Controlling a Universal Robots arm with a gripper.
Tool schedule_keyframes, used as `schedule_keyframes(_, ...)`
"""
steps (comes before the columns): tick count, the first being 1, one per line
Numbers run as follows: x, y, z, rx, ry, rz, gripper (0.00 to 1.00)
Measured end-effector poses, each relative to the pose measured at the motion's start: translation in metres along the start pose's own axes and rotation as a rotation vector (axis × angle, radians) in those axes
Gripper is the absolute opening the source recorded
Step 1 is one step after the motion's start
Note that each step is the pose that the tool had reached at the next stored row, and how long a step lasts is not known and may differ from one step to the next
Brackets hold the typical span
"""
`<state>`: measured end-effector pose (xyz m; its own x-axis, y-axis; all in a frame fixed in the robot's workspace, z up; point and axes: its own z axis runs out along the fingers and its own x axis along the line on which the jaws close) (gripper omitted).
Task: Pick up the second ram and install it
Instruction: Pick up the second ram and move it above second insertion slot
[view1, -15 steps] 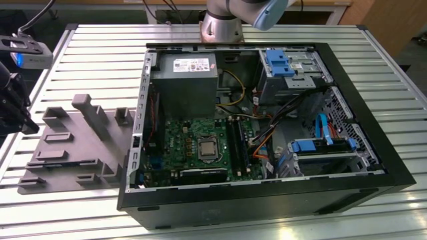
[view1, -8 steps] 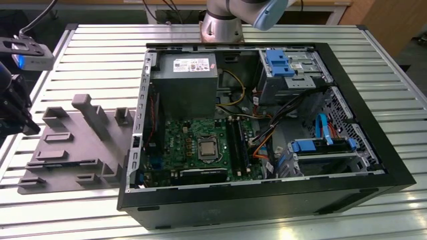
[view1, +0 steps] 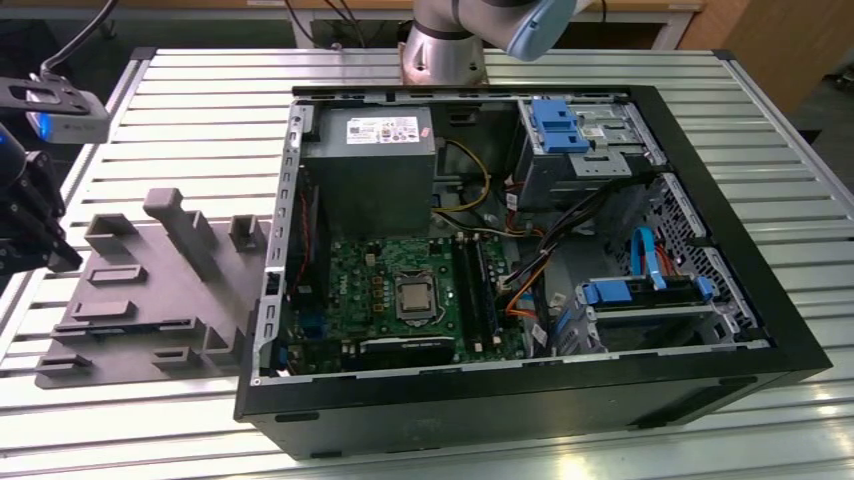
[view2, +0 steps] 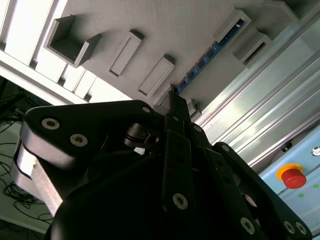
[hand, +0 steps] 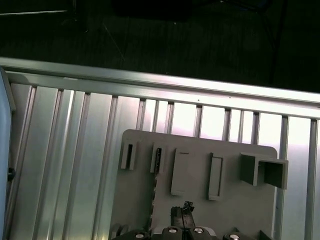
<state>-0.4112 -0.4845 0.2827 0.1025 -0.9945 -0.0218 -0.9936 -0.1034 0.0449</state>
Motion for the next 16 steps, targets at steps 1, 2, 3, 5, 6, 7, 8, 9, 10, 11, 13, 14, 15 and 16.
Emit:
schedule_keyframes(1,0.0,0.0,0.0003,0.0,0.0,0.0,0.11)
schedule_keyframes(2,0.0,0.0,0.0006,0.0,0.0,0.0,0.11)
schedule_keyframes(3,0.0,0.0,0.0009,0.0001,-0.0001,0.0,0.11)
schedule_keyframes(5,0.0,-0.0001,0.0014,0.0,-0.0001,0.0,0.11)
schedule_keyframes(6,0.0,-0.0001,0.0017,0.0,0.0,0.0,0.11)
schedule_keyframes(7,0.0,-0.0001,0.0019,0.0,0.0,0.0,0.11)
schedule_keyframes(8,0.0001,-0.0002,0.0022,0.0001,0.0,0.0,0.11)
schedule_keyframes(9,0.0001,-0.0002,0.0025,0.0,0.0,0.0,0.11)
schedule_keyframes(10,0.0001,-0.0002,0.0027,0.0,0.0,0.0,0.11)
schedule_keyframes(11,0.0001,-0.0003,0.0029,0.0,0.0,0.0,0.11)
schedule_keyframes(13,0.0001,-0.0003,0.0034,0.0,0.0,-0.001,0.11)
schedule_keyframes(14,0.0001,-0.0003,0.0036,0.0,0.0,-0.001,0.11)
schedule_keyframes(15,0.0001,-0.0003,0.0038,0.0,0.0,-0.001,0.11)
schedule_keyframes(16,0.0001,-0.0004,0.004,0.0,0.0,-0.001,0.11)
